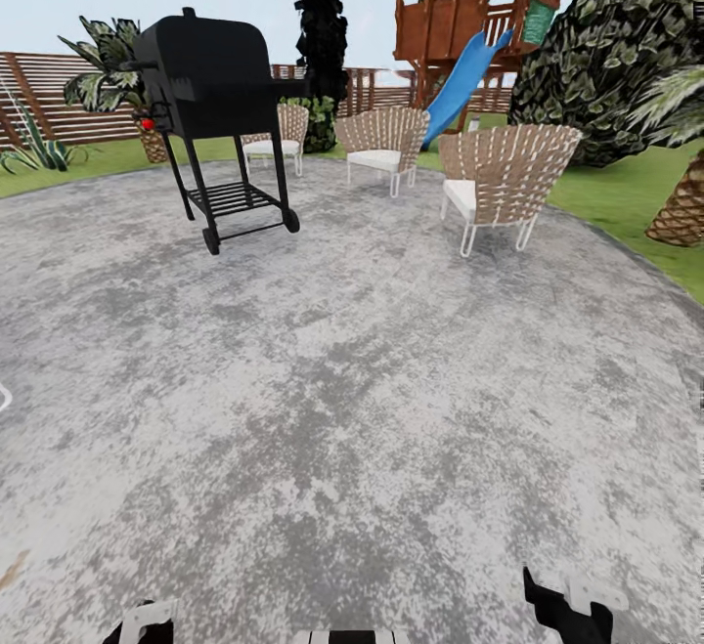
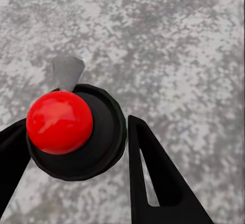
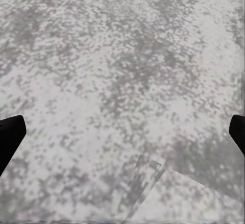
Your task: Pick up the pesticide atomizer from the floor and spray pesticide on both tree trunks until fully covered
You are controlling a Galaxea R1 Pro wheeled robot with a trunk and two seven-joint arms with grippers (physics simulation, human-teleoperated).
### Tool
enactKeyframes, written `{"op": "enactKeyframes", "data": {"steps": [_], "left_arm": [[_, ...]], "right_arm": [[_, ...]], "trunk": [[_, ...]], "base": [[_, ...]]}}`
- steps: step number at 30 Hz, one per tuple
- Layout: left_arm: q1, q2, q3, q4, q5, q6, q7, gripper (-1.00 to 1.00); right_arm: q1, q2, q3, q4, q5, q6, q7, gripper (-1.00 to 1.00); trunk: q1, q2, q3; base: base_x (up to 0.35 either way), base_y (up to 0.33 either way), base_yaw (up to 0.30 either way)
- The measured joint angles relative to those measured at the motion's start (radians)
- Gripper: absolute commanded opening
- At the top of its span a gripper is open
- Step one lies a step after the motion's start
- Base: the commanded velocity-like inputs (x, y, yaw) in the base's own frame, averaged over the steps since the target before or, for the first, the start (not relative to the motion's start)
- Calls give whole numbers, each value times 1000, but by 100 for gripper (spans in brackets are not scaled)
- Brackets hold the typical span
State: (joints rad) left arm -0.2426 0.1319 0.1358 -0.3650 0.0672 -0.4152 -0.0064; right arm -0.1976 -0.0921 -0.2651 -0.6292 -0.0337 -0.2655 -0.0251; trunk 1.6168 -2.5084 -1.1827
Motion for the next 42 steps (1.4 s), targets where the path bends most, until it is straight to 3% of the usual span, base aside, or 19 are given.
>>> {"op": "enactKeyframes", "data": {"steps": [7, 11, 24, 37, 42], "left_arm": [[1, 1, 2, 0, 1, -1, 0, -100], [1, 1, 0, 0, 0, -1, -1, -100], [1, 1, 0, 8, -1, 0, 1, -100], [2, 1, -1, 9, 0, -1, 0, -100], [2, 1, -1, 9, 0, -1, 0, -100]], "right_arm": [[0, 45, 2, 19, 67, 0, 1, 100], [1, 54, 4, 44, 82, 0, 1, 100], [0, 55, 3, 49, 84, 0, 1, 100], [1, 55, 3, 51, 83, 1, 1, 100], [1, 55, 3, 51, 84, 2, 1, 100]], "trunk": [[-3, 2, 36], [-5, 3, 56], [-11, 6, 110], [-17, 9, 160], [-36, 44, 176]], "base": [[0, 0, -221], [0, 0, -217], [0, 0, -49], [0, 0, -251], [0, 0, -265]]}}
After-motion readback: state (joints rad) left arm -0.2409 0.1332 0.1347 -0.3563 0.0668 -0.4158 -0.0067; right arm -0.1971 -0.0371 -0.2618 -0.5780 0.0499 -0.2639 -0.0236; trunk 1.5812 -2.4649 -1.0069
